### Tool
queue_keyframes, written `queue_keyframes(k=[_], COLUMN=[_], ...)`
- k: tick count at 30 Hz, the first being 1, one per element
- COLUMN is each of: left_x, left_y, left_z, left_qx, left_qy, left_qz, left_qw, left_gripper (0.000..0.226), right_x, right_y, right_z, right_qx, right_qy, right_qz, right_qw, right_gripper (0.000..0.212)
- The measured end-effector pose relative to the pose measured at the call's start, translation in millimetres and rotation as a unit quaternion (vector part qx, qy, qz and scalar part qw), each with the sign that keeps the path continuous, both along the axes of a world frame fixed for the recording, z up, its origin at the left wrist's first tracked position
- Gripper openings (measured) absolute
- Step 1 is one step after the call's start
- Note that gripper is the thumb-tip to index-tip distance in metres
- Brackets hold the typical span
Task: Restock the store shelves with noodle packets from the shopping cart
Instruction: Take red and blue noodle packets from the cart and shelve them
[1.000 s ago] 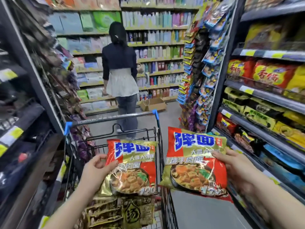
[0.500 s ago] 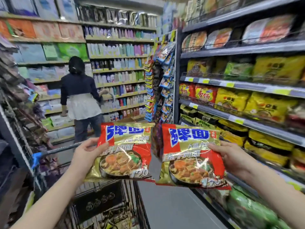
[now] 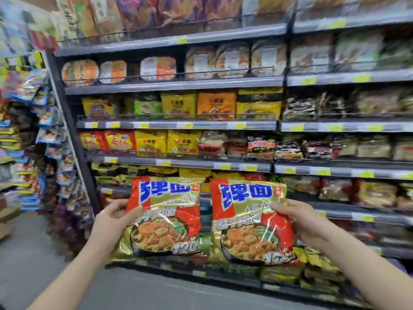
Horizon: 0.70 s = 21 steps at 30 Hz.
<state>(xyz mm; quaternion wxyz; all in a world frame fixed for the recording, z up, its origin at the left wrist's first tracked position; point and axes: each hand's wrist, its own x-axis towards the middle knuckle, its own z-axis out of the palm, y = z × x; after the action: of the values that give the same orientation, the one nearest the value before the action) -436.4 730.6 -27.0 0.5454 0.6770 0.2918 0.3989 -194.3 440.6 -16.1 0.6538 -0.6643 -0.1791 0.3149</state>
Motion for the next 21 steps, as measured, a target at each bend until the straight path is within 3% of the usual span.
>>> queue_keyframes(k=[3, 10, 17, 21], left_x=[65, 194, 302, 355], left_y=[-33, -126, -213, -254], left_z=[0, 10, 9, 0], left_qx=[0.001, 0.010, 0.011, 0.017], left_qy=[0.009, 0.011, 0.014, 0.016], left_qz=[-0.086, -0.226, -0.302, -0.320], left_qw=[0.996, 0.974, 0.953, 0.947], left_gripper=[0.015, 0.014, 0.028, 0.026], right_x=[15, 46, 92, 131], right_y=[-67, -202, -297, -343], right_z=[7, 14, 9, 7], right_qx=[-0.007, 0.015, 0.011, 0.010], right_qy=[-0.011, -0.005, 0.006, 0.003], right_qz=[-0.071, -0.229, -0.286, -0.303], right_qw=[0.997, 0.973, 0.958, 0.953], right_gripper=[0.011, 0.024, 0.043, 0.032])
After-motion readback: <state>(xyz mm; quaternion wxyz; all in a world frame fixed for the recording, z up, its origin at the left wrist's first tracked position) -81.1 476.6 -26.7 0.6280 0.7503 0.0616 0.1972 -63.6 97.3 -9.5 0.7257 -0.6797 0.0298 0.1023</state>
